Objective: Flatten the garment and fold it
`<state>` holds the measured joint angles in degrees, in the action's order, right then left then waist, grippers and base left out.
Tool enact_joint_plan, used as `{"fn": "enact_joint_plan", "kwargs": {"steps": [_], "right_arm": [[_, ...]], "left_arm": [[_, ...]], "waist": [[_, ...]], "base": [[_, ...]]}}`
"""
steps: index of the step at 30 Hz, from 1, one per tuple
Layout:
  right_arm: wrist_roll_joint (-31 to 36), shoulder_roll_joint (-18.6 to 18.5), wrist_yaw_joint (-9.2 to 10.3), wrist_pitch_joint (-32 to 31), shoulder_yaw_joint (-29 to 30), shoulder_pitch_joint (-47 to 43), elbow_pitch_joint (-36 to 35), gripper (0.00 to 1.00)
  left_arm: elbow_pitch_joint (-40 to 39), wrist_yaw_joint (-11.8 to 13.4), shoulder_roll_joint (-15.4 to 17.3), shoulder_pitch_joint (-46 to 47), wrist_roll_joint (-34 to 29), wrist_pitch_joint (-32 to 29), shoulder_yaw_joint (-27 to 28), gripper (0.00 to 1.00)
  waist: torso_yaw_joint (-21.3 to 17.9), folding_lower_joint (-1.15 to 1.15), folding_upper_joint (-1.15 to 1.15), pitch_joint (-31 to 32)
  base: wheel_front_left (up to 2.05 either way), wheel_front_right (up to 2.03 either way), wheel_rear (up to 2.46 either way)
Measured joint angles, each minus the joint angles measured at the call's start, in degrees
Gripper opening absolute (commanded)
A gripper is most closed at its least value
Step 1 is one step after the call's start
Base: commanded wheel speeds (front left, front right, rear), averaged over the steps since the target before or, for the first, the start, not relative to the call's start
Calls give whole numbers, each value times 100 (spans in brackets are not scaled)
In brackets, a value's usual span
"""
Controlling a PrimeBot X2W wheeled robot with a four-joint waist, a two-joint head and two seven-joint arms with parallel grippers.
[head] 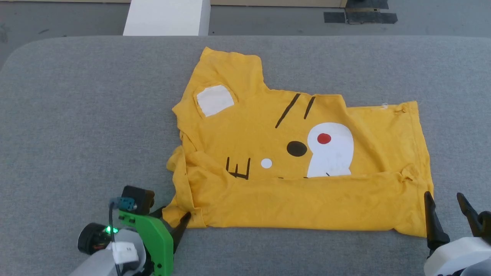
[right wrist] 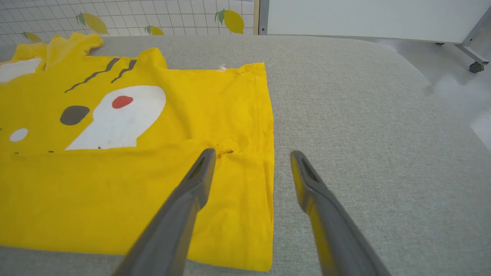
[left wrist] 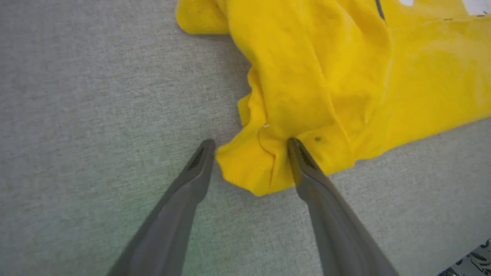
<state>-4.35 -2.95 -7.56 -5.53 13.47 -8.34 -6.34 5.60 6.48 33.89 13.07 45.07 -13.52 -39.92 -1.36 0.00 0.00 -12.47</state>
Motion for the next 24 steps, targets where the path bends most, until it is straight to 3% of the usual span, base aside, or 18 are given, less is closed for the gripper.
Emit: {"fn": "enact_joint_plan", "kwargs": {"steps": [3, 4, 7, 12, 24], "right_arm": [[0, 0, 0, -10, 10, 13, 8, 100], [1, 0, 0, -59, -21, 20, 33, 100], [49, -2, 0, -116, -96, 72, 48, 100], [86, -222, 0, -378, -330, 239, 54, 100], [-261, -617, 0, -2012, -85, 215, 311, 100]], "left_arm": [[103, -116, -32, 121, 182, -291, -27, 100], [222, -311, -103, 261, 367, -466, -63, 0], [291, -441, -238, 275, 464, -421, -80, 0], [283, -439, -294, 153, 581, -100, 41, 0], [-376, -85, -62, -296, 593, 156, 214, 0]], "waist": [[-43, 0, 0, -62], [-86, 0, 0, -121], [-86, 0, 0, -104], [-79, 0, 0, -23], [24, 0, 0, -93]], "base": [[0, 0, 0], [0, 0, 0], [0, 0, 0], [0, 0, 0], [0, 0, 0]]}}
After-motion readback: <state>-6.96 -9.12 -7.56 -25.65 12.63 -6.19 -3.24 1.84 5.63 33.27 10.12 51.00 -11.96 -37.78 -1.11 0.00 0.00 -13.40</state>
